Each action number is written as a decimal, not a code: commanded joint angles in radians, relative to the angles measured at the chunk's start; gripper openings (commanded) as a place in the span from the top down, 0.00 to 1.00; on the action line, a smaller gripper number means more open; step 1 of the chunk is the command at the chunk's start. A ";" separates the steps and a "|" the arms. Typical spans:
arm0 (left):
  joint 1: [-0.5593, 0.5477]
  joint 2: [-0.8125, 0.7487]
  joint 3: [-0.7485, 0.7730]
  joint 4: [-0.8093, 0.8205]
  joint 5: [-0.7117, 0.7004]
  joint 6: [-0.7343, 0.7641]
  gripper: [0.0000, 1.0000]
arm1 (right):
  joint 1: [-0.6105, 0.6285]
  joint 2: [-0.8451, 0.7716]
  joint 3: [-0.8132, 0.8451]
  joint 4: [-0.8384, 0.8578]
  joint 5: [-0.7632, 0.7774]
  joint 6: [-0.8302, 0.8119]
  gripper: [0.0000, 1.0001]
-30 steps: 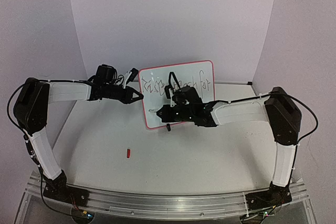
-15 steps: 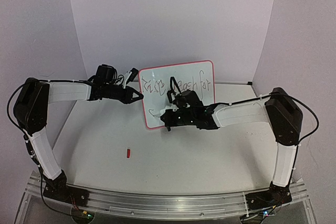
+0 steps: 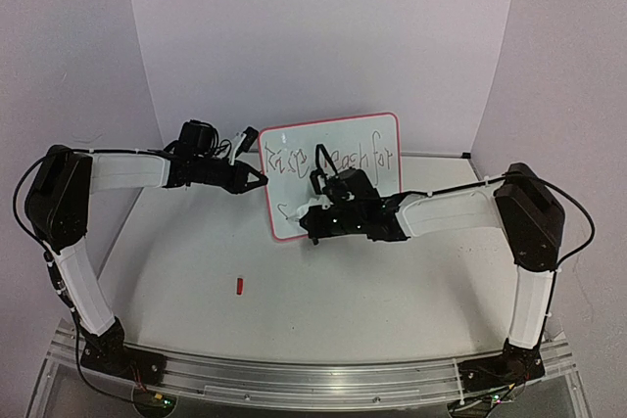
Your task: Write a sentence on the whiteboard
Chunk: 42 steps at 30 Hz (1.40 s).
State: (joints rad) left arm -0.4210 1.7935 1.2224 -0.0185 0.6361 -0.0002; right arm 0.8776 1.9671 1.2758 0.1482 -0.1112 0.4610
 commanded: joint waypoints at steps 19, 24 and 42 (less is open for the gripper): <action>0.005 -0.045 -0.007 -0.032 -0.034 0.027 1.00 | 0.024 0.016 0.061 -0.026 -0.034 -0.053 1.00; 0.005 -0.048 -0.007 -0.034 -0.036 0.028 1.00 | 0.024 0.035 0.064 -0.030 -0.021 -0.045 1.00; 0.005 -0.046 -0.009 -0.034 -0.038 0.029 1.00 | 0.023 0.031 0.082 -0.045 0.103 -0.022 1.00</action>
State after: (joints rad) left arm -0.4210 1.7931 1.2224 -0.0193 0.6361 0.0002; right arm 0.9043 2.0064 1.3266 0.1032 -0.0853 0.4252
